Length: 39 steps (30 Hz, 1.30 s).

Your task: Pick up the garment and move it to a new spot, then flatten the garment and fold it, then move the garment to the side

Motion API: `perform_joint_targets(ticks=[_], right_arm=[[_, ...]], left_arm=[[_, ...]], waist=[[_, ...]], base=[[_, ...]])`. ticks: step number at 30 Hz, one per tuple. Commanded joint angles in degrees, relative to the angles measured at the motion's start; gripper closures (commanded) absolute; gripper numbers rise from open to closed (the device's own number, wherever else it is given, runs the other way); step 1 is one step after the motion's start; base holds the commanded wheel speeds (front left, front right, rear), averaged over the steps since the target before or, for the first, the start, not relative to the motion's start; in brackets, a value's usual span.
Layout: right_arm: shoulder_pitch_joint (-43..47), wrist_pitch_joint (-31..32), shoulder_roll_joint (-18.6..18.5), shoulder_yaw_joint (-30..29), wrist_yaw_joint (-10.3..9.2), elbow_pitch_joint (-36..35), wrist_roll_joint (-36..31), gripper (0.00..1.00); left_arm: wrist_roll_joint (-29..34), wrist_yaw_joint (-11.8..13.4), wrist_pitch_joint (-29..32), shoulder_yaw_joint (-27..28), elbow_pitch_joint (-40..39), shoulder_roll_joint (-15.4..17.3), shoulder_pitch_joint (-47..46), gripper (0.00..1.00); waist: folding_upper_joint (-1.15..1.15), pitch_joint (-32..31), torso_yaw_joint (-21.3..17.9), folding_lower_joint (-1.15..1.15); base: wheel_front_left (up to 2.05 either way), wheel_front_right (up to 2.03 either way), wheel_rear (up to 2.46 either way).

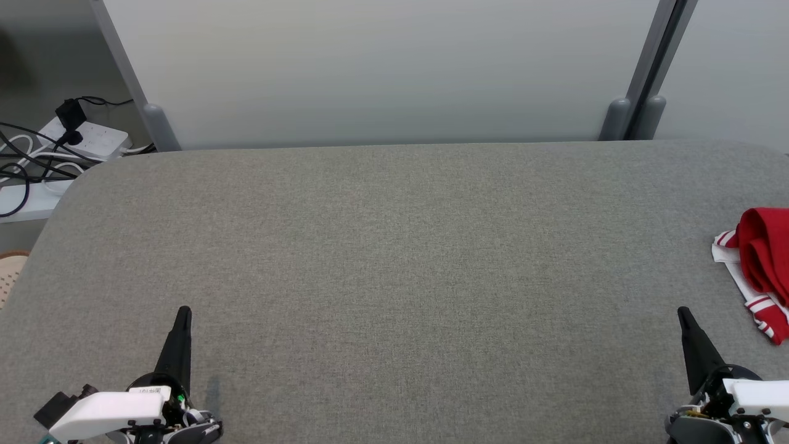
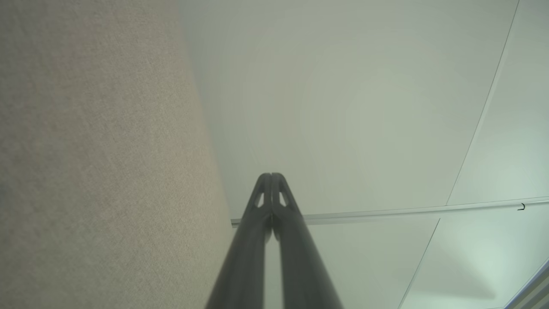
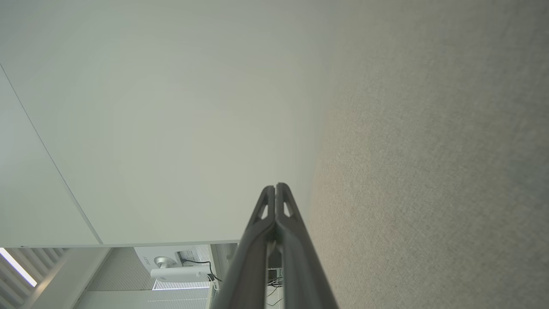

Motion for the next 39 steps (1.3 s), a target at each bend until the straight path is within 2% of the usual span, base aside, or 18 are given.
perform_joint_targets(ticks=[1,39], right_arm=[[-2.55,0.46,-0.63,0.82,0.26,-1.54,0.61,1.00],[-2.55,0.48,-0.62,0.81,0.26,-1.54,0.60,1.00]], left_arm=[[-0.20,-0.47,0.38,1.92,-1.28,0.45,-3.17,1.00],[-0.20,-0.47,0.37,1.91,-1.29,0.45,-3.16,1.00]], waist=[[0.00,0.00,0.00,0.00],[0.00,0.00,0.00,0.00]], base=[[0.00,0.00,0.00],[0.00,0.00,0.00]])
